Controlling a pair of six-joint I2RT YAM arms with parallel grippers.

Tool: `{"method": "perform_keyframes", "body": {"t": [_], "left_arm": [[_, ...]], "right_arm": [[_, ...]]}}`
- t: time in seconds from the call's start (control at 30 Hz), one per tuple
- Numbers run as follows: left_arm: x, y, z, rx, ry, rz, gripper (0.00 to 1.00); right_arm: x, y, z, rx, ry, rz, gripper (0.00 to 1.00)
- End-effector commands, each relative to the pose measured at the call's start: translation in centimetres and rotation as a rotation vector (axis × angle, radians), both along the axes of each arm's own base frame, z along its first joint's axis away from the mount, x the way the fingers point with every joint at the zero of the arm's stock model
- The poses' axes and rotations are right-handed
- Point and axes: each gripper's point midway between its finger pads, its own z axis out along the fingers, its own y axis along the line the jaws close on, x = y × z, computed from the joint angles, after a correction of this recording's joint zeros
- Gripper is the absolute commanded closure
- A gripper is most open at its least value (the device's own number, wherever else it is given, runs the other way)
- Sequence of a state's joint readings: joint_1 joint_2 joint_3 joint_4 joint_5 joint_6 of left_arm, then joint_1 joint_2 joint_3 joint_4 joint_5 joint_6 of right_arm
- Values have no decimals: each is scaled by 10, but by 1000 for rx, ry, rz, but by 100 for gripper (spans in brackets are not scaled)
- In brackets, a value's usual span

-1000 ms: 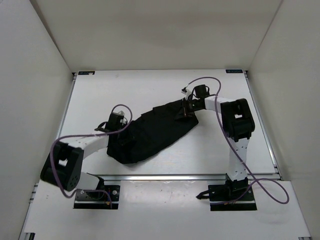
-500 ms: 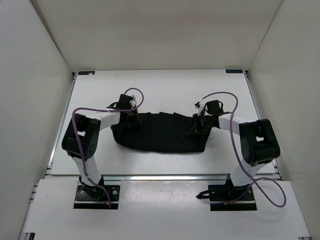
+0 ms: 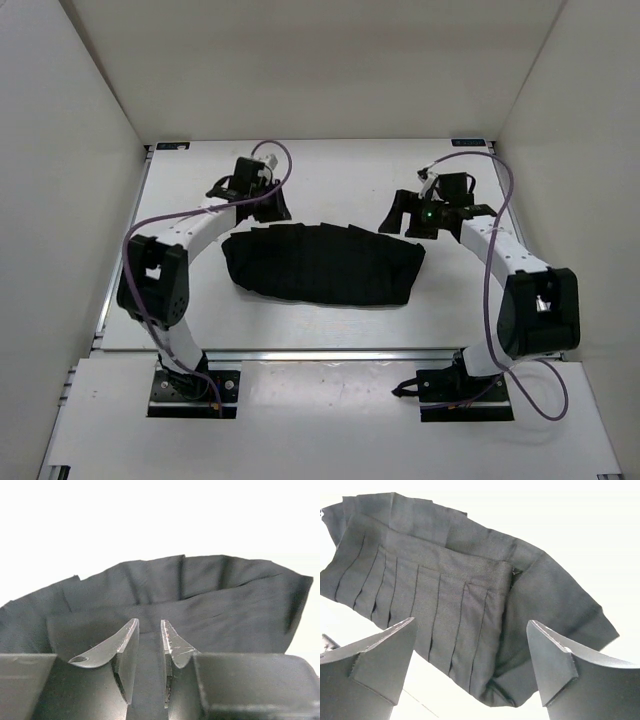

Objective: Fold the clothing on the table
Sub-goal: Fold the skirt

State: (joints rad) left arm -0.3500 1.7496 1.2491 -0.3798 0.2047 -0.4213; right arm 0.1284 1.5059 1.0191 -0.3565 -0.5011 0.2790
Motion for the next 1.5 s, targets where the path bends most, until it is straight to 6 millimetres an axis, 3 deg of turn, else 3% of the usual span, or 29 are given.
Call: {"method": "perform_keyframes", "body": {"t": [0.0, 0.07, 0.13, 0.17, 0.3, 0.47, 0.63, 1.0, 1.1, 1.17, 1.2, 1.27, 1.37, 1.47], "left_arm": [[-2, 8, 61, 36, -137, -10, 64], [-8, 17, 56, 31, -128, 9, 70], [-17, 27, 36, 37, -77, 24, 94], [-23, 29, 25, 45, -38, 18, 100], [-51, 29, -11, 92, 59, -18, 100], [-68, 29, -35, 111, 101, -28, 100], [-76, 44, -61, 158, 170, -12, 100], [-94, 31, -99, 143, 281, -56, 100], [-100, 29, -108, 147, 310, -58, 100], [-100, 27, -111, 151, 317, -62, 100], [-103, 23, -112, 144, 329, -71, 100], [-100, 17, -110, 135, 325, -77, 100], [-98, 5, -110, 133, 316, -94, 100], [-96, -12, -113, 108, 317, -107, 100]], "right_arm": [[-11, -26, 4, -137, 41, -93, 11], [-23, -35, -11, -185, 105, -126, 7], [-39, -42, -31, -262, 169, -152, 7], [-42, -44, -34, -277, 181, -157, 7], [-56, -46, -54, -367, 246, -157, 7], [-60, -39, -73, -336, 275, -147, 7], [-58, -28, -78, -215, 256, -155, 7], [-52, 2, -99, -181, 290, -64, 10], [-57, 8, -109, -179, 326, -33, 27], [-58, 10, -116, -174, 338, -26, 54], [-57, 7, -120, -180, 347, -34, 74], [-55, 3, -122, -183, 361, -48, 91], [-48, -11, -116, -215, 346, -73, 100], [-29, -27, -88, -218, 279, -97, 100]]}}
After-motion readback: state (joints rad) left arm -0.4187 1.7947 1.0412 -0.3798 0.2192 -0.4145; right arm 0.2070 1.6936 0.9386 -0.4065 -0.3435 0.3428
